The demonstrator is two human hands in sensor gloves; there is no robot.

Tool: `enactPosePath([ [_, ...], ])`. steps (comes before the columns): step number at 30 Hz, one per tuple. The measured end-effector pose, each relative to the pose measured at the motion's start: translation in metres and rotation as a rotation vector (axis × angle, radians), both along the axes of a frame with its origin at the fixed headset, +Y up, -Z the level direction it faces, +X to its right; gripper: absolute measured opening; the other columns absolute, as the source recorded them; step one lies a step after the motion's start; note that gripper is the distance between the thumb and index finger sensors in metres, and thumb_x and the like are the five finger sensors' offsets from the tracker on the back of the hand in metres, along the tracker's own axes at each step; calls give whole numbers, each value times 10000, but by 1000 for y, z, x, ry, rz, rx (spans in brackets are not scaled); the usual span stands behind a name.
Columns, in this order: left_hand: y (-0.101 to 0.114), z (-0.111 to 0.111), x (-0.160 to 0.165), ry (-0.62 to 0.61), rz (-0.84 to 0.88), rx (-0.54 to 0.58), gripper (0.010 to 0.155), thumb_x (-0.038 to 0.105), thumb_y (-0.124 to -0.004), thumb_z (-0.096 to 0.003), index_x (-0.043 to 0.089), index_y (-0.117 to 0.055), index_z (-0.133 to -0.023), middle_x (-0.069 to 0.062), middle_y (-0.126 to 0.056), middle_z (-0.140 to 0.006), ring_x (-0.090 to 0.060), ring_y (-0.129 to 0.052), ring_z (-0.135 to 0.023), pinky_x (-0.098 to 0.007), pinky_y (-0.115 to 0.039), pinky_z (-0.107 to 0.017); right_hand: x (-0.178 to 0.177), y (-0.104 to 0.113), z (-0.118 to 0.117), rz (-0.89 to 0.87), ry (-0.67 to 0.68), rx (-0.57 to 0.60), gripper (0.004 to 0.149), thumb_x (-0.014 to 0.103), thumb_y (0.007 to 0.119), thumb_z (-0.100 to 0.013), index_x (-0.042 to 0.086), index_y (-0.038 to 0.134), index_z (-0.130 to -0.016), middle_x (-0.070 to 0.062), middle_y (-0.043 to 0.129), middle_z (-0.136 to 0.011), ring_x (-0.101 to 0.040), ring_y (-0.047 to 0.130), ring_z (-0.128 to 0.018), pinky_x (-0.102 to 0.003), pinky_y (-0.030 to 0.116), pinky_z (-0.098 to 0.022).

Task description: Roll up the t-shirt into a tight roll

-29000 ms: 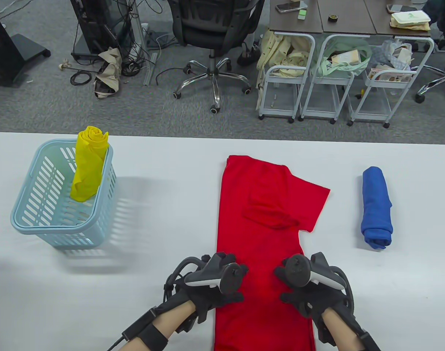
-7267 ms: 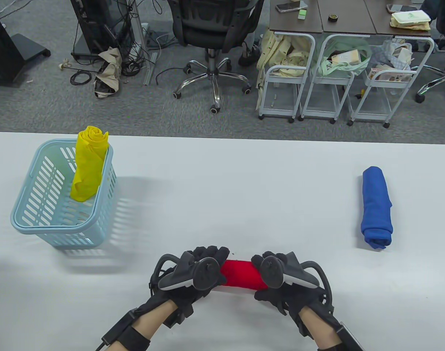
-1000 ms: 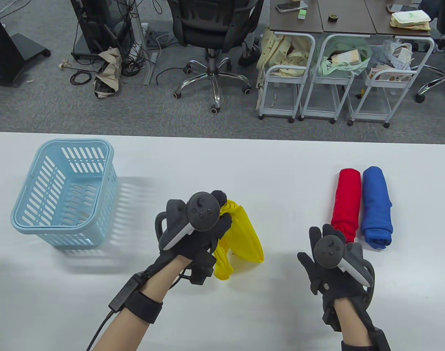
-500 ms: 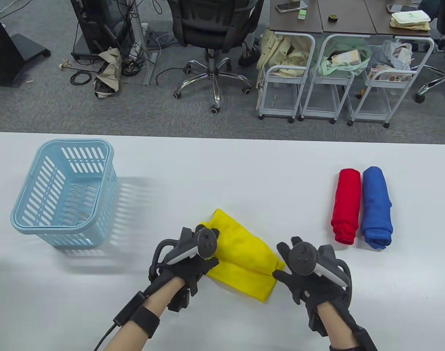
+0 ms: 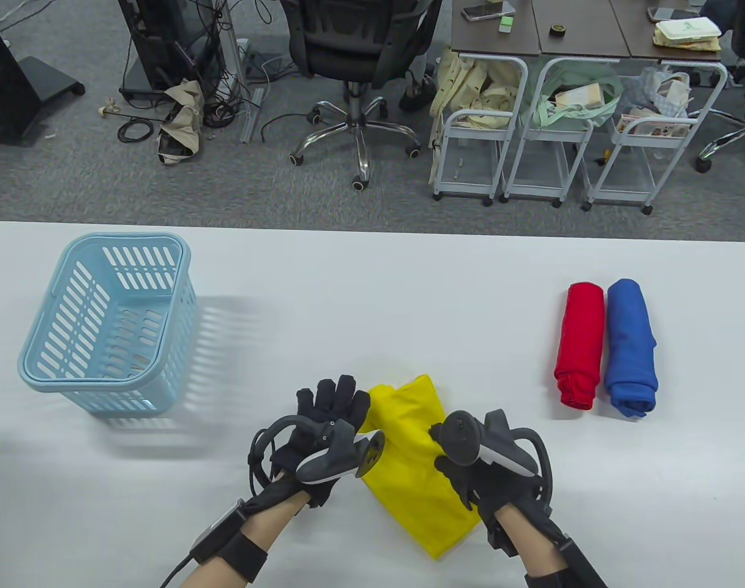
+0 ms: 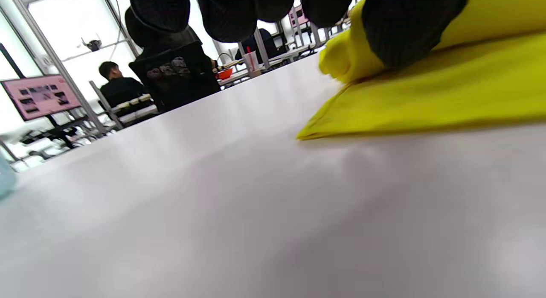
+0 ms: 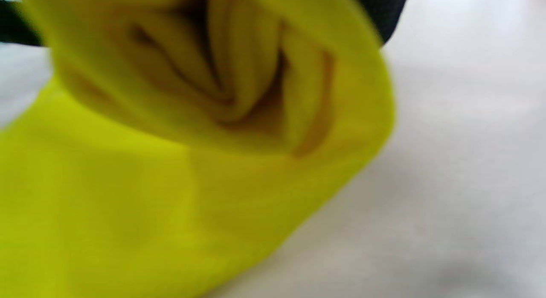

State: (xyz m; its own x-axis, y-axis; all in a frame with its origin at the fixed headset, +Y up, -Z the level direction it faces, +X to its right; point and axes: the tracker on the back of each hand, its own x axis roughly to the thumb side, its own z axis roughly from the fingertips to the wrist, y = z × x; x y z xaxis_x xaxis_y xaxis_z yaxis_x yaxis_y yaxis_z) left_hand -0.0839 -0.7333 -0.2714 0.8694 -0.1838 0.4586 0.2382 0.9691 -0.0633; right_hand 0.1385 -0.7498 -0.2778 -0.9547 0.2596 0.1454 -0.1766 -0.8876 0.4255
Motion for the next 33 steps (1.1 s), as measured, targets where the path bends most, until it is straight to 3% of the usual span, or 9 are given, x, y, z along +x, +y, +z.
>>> enactPosePath([
  [2,-4,4,7,-109,125,-148,573,547,-613,-556,289,-642,-1066,-56,-626,-1184,-336,-679,-1084,-601,-581,-770,7,0,-3,-50,-42,-22,546,411,633,-571,199,540,-1065,-56,794,-951,-201,975,-656,-346,811,-466],
  [7,-37,-4,6,-110,-150,-346,709,641,-460,-537,451,-115,-1126,-1,-108,-1258,-327,-280,-1172,-575,-467,-812,43,10,-7,-20,-286,41,494,414,617,-579,203,613,-1026,-31,839,-892,-184,982,-625,-349,815,-451],
  [11,-20,-17,-17,7,-69,-326,627,580,-616,-547,443,-427,-1129,15,-381,-1275,-338,-503,-1163,-597,-503,-798,91,24,-5,368,-553,192,461,385,671,-563,246,641,-1001,-15,832,-897,-205,952,-670,-378,790,-489],
  [14,-15,-25,-28,30,-9,-313,562,557,-644,-547,417,-567,-1086,1,-512,-1247,-325,-565,-1153,-602,-529,-790,98,26,2,159,-511,152,503,402,666,-571,230,594,-1038,-59,773,-956,-256,904,-737,-407,758,-529],
  [17,-20,-28,-30,28,32,-302,594,584,-684,-520,386,-597,-1072,-9,-562,-1204,-334,-618,-1107,-600,-541,-784,61,30,4,-50,-220,121,539,438,634,-586,261,539,-1086,-128,501,-1127,-366,659,-968,-492,599,-671],
  [19,-28,-28,-28,33,-41,-308,769,656,-637,-486,427,-315,-1146,-29,-415,-1208,-343,-501,-1098,-597,-505,-792,24,23,7,-53,-13,83,633,513,627,-570,304,431,-1134,-91,298,-1208,-413,362,-1108,-581,419,-747],
  [22,-24,-29,-29,39,-48,-303,776,660,-680,-456,427,-398,-1141,-51,-486,-1190,-349,-560,-1065,-608,-508,-787,-14,2,8,120,159,1,735,572,621,-529,337,303,-1148,-22,147,-1210,-399,120,-1125,-599,295,-762],
  [25,-22,-32,-40,78,-66,-329,749,623,-703,-467,462,-403,-1134,-67,-405,-1239,-382,-468,-1125,-621,-493,-789,-8,-10,0,382,98,-11,728,583,565,-539,403,145,-1105,-3,145,-1209,-389,123,-1131,-599,295,-763],
  [33,-13,-41,-61,171,-118,-298,649,519,-772,-508,486,-489,-1091,-83,-423,-1264,-409,-441,-1145,-635,-489,-788,30,8,-8,388,-252,58,611,428,569,-571,269,395,-1134,-97,306,-1201,-441,267,-1108,-598,367,-741],
])
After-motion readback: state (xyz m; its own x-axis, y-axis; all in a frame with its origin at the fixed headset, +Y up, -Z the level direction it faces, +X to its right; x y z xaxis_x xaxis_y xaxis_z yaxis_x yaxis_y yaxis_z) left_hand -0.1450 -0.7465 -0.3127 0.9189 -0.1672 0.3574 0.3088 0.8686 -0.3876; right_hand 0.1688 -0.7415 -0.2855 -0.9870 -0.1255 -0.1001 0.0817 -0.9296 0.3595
